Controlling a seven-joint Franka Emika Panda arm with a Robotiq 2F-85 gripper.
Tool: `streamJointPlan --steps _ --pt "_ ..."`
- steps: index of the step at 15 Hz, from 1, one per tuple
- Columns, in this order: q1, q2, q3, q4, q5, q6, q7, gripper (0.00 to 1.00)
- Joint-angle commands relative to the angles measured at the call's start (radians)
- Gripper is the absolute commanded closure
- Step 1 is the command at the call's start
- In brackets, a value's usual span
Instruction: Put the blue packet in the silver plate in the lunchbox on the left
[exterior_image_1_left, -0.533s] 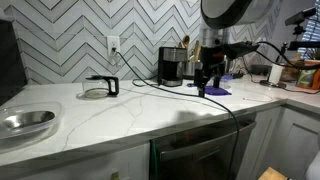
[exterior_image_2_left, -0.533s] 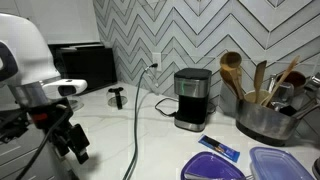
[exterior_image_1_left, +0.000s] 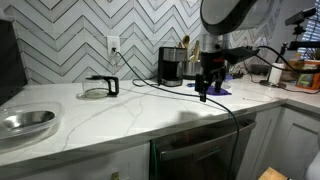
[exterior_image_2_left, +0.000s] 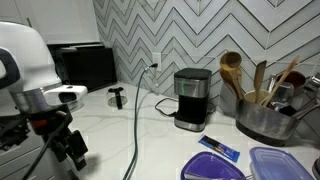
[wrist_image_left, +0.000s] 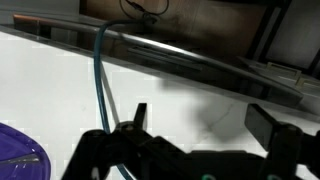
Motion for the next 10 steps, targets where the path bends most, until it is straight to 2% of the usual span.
streamJointPlan --steps 1,3,7,10 --pt "0.009 0.0 -0.008 0.002 -0.006 -0.004 0.005 0.0" --pt "0.003 0.018 -0.004 0.022 -0.008 0.012 0.021 0.0" --pt "-0.014 0.134 0.039 0.172 -0.059 0.061 0.073 0.0" --pt "-0.06 0.252 0.094 0.296 -0.194 0.124 0.153 0.0"
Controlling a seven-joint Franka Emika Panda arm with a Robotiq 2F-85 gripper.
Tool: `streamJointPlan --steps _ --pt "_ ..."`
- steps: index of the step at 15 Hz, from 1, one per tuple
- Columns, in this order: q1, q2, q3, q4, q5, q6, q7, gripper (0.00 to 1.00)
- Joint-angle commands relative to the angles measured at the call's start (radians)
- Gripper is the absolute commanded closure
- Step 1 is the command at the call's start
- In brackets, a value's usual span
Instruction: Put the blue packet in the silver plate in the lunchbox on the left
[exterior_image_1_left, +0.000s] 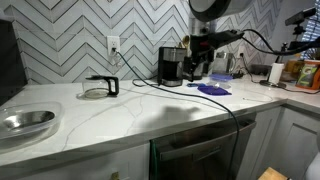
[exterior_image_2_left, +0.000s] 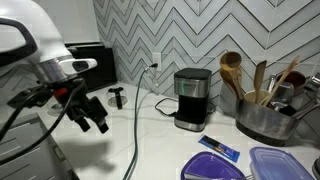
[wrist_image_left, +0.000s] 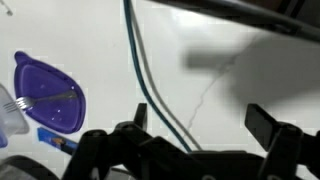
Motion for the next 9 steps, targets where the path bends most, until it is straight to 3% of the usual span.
streamJointPlan --steps 1,5,9 --pt "-0.072 0.19 0.067 0.167 -0.173 0.06 0.12 0.0" --pt "-0.119 0.344 0.076 0.309 -0.356 0.043 0.268 0.0" --pt "-0.121 0.49 0.022 0.406 -0.531 0.068 0.398 0.0"
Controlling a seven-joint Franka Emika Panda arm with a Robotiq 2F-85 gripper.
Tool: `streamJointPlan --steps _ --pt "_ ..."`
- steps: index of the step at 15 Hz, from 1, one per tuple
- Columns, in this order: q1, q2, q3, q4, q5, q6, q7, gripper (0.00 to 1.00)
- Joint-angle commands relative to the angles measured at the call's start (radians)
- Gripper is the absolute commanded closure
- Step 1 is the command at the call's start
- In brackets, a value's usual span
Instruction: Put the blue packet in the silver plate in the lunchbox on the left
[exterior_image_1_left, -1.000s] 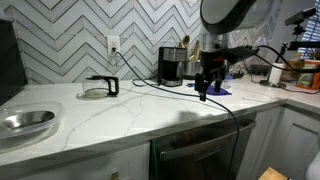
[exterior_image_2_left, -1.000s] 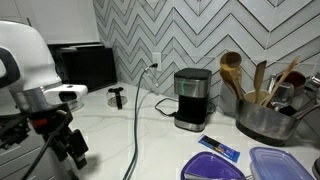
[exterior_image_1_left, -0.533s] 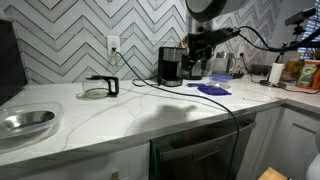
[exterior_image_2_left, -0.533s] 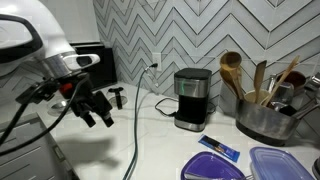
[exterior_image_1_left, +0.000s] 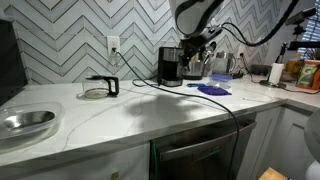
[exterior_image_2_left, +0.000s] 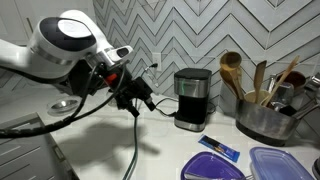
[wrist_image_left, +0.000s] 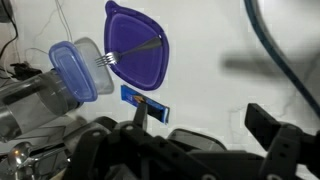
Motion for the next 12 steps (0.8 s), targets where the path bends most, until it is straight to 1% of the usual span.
streamJointPlan --steps 1,3,6,8,9,12 --pt "0.002 0.152 -0.044 0.103 -0.163 0.018 0.129 0.0" --pt "0.017 0.222 -0.076 0.144 -0.223 0.033 0.181 0.0" --pt "0.033 0.318 -0.114 0.2 -0.275 0.079 0.23 0.0" --pt "0.039 0.383 -0.136 0.234 -0.248 0.139 0.218 0.0" --pt "0.052 0.312 -0.137 0.188 -0.235 0.098 0.195 0.0" --pt "0.055 0.374 -0.152 0.226 -0.232 0.128 0.196 0.0"
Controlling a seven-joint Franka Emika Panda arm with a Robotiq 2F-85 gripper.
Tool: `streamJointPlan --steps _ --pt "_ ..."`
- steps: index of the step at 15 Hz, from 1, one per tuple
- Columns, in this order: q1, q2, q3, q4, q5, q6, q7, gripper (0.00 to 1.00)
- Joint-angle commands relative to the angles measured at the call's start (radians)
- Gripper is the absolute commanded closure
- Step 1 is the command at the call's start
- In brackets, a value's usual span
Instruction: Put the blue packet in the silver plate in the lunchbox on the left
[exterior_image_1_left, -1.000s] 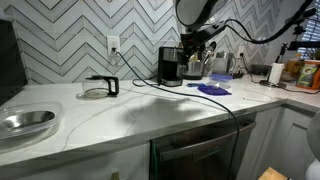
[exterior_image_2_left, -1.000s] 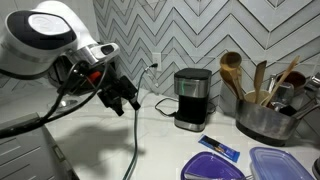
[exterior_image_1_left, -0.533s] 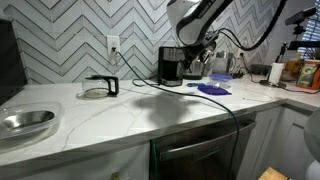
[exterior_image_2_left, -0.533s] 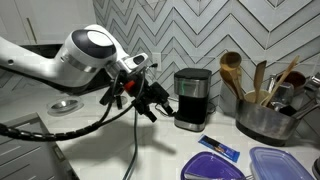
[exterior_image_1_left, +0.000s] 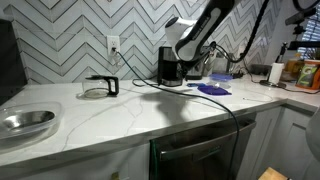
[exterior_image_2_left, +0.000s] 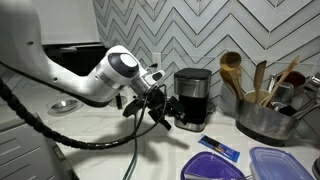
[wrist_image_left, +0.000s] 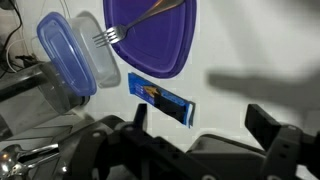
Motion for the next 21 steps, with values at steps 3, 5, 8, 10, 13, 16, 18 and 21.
streamJointPlan --steps 3,5,8,10,13,16,18,21 --pt "0.037 0.005 -0.037 0.012 0.008 0.002 -0.006 0.0" --pt "0.035 0.049 -0.048 0.044 0.004 0.045 -0.007 0.0" --pt "0.034 0.098 -0.069 0.082 -0.006 0.112 -0.012 0.0" --pt "0.03 0.132 -0.082 0.106 0.01 0.159 -0.031 0.0" --pt "0.027 0.175 -0.1 0.138 0.035 0.194 -0.074 0.0" --pt "0.027 0.216 -0.113 0.167 0.057 0.202 -0.108 0.0" --pt "0.03 0.24 -0.121 0.186 0.071 0.192 -0.115 0.0" --pt "0.033 0.275 -0.134 0.215 0.092 0.181 -0.114 0.0"
